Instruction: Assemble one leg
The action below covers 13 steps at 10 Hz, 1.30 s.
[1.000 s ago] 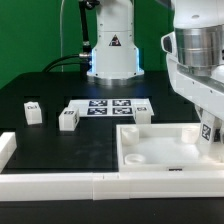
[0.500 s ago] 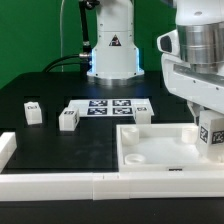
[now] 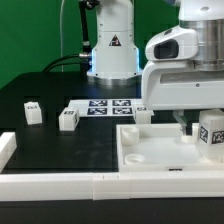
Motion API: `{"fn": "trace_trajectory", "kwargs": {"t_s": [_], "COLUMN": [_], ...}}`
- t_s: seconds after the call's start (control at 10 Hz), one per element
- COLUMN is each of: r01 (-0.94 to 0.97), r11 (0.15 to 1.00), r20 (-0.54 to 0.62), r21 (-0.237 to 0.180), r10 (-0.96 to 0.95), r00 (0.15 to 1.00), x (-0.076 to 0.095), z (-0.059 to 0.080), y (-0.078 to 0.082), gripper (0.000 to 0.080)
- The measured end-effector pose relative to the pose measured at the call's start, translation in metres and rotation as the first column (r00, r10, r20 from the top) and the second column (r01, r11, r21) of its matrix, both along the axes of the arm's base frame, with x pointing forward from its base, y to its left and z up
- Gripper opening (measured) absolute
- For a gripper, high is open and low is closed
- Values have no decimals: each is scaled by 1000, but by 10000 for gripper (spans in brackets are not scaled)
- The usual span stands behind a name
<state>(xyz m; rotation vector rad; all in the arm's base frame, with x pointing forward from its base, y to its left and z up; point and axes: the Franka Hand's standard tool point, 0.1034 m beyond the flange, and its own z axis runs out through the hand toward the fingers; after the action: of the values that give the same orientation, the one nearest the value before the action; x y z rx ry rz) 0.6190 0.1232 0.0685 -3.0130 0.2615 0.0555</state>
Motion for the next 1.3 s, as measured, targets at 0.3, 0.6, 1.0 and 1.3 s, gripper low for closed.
{"fn": "trace_trajectory", "kwargs": {"t_s": [0.3,0.6,1.0,1.3], "r01": [-319,-346,-346,-73], "r11": [947,938,938,997], "r20": [28,30,30,14], "r21": [-32,-32,-32,-31], "r10": [320,347,347,73], "r00": [947,938,938,997], "x": [0,0,0,0], "z": [-1,-2,-2,-2], "y": [-4,-5,-5,-6], "gripper": [648,518,287,287]}}
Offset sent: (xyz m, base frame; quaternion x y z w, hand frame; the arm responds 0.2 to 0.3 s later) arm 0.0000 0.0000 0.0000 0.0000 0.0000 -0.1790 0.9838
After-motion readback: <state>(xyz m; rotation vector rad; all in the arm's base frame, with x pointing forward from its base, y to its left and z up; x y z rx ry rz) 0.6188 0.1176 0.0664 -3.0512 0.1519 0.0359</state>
